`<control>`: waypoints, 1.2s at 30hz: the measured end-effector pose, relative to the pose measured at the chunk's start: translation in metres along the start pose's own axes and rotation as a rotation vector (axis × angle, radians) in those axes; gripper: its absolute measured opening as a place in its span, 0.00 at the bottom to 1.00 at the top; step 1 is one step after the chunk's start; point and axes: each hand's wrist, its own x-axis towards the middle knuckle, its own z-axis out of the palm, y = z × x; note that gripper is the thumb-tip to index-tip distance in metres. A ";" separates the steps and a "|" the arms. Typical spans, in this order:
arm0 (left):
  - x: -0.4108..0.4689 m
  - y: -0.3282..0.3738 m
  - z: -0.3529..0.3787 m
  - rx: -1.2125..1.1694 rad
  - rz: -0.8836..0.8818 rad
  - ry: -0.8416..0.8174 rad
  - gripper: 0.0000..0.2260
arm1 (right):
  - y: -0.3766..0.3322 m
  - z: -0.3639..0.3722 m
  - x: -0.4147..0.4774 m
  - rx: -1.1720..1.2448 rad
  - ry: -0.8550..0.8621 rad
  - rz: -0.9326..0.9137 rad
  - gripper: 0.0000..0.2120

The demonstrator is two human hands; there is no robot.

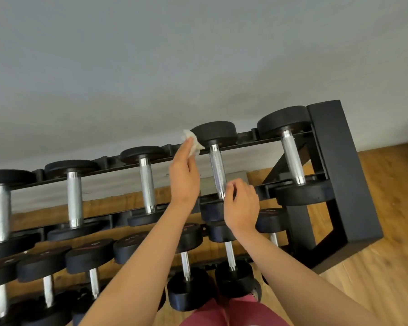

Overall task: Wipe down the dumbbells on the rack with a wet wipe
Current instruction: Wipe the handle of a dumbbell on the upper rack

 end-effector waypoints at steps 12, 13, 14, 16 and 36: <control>0.052 -0.013 0.037 0.403 0.450 -0.235 0.25 | -0.001 0.001 0.001 -0.032 0.006 -0.014 0.13; 0.045 -0.018 0.033 0.331 0.398 -0.207 0.25 | -0.001 0.001 0.001 -0.027 0.008 -0.011 0.12; 0.034 -0.022 0.030 0.221 0.307 -0.147 0.25 | -0.001 0.001 0.000 -0.022 0.011 -0.008 0.12; 0.010 -0.024 0.028 -0.004 0.004 0.026 0.22 | -0.001 0.001 0.001 -0.013 0.016 0.002 0.11; 0.009 -0.014 0.066 -0.520 -0.625 0.119 0.12 | -0.003 0.002 0.002 -0.047 0.016 0.006 0.14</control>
